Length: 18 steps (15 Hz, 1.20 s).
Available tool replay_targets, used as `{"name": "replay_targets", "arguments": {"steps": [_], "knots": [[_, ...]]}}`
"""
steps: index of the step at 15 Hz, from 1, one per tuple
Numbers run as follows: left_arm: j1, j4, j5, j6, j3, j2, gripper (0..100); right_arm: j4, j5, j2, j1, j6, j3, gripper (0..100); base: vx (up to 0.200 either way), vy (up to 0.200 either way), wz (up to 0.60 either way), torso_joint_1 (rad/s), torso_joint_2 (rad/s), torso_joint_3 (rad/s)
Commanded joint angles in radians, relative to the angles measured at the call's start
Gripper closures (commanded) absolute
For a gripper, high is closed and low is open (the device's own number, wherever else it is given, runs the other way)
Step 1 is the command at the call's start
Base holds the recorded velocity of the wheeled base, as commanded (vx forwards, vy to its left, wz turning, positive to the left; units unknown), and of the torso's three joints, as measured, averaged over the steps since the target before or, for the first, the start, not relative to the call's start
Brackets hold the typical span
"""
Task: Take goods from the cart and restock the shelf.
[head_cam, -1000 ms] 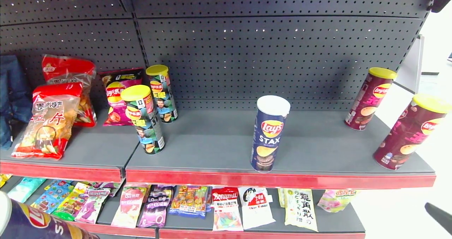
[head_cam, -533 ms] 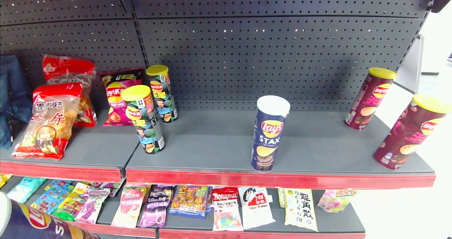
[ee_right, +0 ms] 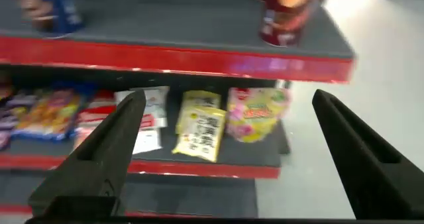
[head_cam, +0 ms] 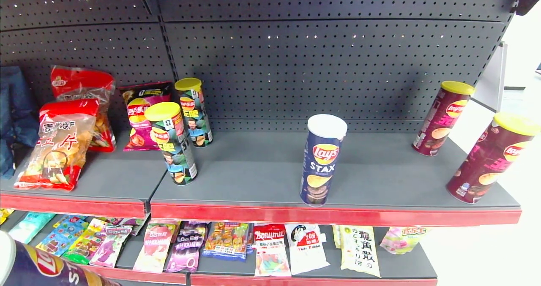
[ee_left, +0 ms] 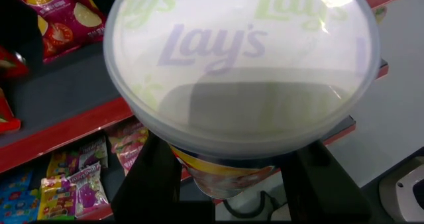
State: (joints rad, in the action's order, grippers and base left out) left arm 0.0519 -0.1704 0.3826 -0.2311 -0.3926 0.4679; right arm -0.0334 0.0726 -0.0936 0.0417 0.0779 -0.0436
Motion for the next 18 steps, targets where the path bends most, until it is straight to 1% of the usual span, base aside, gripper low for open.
{"name": "replay_targets", "arguments": {"steps": [1,2,3,5,8,13,18], "knots": [[0.0,0.0,0.001,0.001,0.0,-0.003,100,0.0,0.006,0.037,-0.072,-0.003,0.001,0,0.0,0.0,0.0,0.0,0.0,0.0],[0.0,0.002,0.001,0.001,0.008,-0.011,100,0.001,0.004,0.091,-0.048,-0.004,0.002,0,0.0,0.0,0.0,0.0,0.0,0.0],[0.0,0.002,0.001,0.001,0.012,-0.014,100,0.001,0.0,0.094,-0.046,-0.01,0.002,0,0.0,0.0,0.0,0.0,0.0,0.0],[0.0,0.003,0.001,0.006,0.011,-0.012,100,0.013,-0.063,0.094,-0.045,-0.055,0.033,0,0.0,0.0,0.0,0.0,0.0,0.0],[0.0,0.023,0.001,0.015,0.015,-0.014,100,0.032,-0.062,0.094,-0.045,-0.066,0.042,0,0.0,0.0,0.0,0.0,0.0,0.0],[0.0,0.06,0.006,0.013,0.043,-0.017,100,0.032,-0.062,0.094,-0.045,-0.073,0.042,0,0.0,0.0,0.0,0.0,0.0,0.0],[0.0,0.065,0.004,0.015,0.035,-0.015,100,0.032,-0.062,0.094,-0.045,-0.073,0.042,0,0.0,0.0,0.0,0.0,0.0,0.0]]}}
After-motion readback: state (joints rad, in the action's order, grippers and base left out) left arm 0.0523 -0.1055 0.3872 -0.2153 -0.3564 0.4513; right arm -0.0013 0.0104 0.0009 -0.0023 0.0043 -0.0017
